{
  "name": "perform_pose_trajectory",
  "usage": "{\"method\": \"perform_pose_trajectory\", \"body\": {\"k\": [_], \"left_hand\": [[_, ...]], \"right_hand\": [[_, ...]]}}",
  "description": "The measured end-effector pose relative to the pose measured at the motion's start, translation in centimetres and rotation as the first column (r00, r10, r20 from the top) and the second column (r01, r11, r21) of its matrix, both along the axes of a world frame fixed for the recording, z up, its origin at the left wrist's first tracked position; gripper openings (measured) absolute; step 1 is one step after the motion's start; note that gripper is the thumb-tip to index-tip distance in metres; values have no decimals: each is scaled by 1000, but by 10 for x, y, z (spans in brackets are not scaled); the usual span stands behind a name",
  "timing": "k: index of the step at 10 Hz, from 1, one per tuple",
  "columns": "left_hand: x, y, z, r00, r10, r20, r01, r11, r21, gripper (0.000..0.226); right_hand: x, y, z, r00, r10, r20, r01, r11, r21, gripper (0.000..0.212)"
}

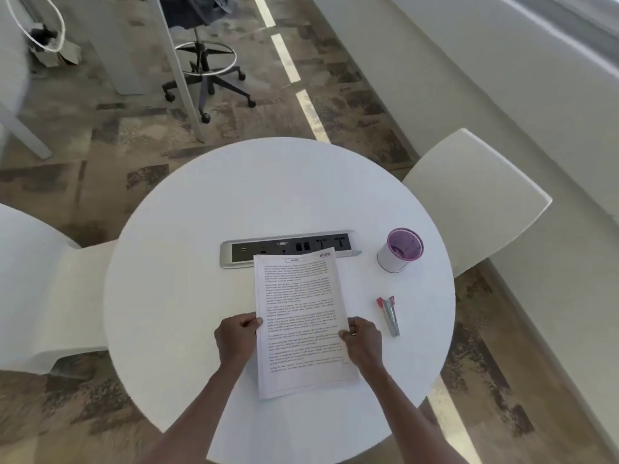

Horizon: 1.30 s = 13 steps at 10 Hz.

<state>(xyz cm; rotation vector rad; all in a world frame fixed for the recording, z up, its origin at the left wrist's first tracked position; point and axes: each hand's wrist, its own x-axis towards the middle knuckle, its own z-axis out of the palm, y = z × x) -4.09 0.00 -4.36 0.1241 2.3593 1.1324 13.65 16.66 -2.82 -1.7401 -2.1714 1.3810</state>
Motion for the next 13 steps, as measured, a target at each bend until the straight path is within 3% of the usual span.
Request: {"method": "perform_pose_trajectory", "body": {"k": [1, 2, 3, 5, 7, 9, 10, 11, 12, 13], "left_hand": [[-1, -4, -11, 998, -63, -18, 62, 997, -49, 29], [-1, -6, -17, 998, -65, -25, 63, 996, -62, 33], [0, -5, -17, 998, -42, -47, 40, 998, -41, 20], [5, -1, -12, 983, -82, -162, 66, 993, -100, 40], [10, -2, -9, 982, -130, -140, 109, 983, -150, 35], [15, -6, 2, 955, -222, -195, 188, 966, -176, 46], [18, -6, 4, 943, -241, -229, 205, 964, -170, 44], [21, -8, 1, 941, -221, -257, 178, 967, -181, 40], [29, -8, 11, 935, -207, -287, 168, 973, -156, 18], [30, -4, 17, 891, -280, -357, 231, 957, -174, 36]], "right_hand": [[0, 0, -8, 998, 36, 43, -37, 999, 17, 15], [1, 0, -13, 995, 55, 82, -57, 998, 31, 16], [0, 0, -17, 990, 79, 113, -85, 995, 51, 16], [-3, 0, -20, 975, 123, 183, -142, 986, 91, 28], [-1, -5, -19, 971, 156, 182, -172, 982, 75, 42], [0, -9, -15, 951, 226, 211, -246, 966, 74, 36], [1, -8, -12, 927, 281, 248, -310, 947, 85, 23], [0, -8, -11, 908, 320, 271, -360, 926, 114, 23], [-2, -10, -3, 906, 331, 265, -389, 897, 212, 39], [-10, -9, 6, 919, 336, 205, -391, 845, 365, 54]]}}
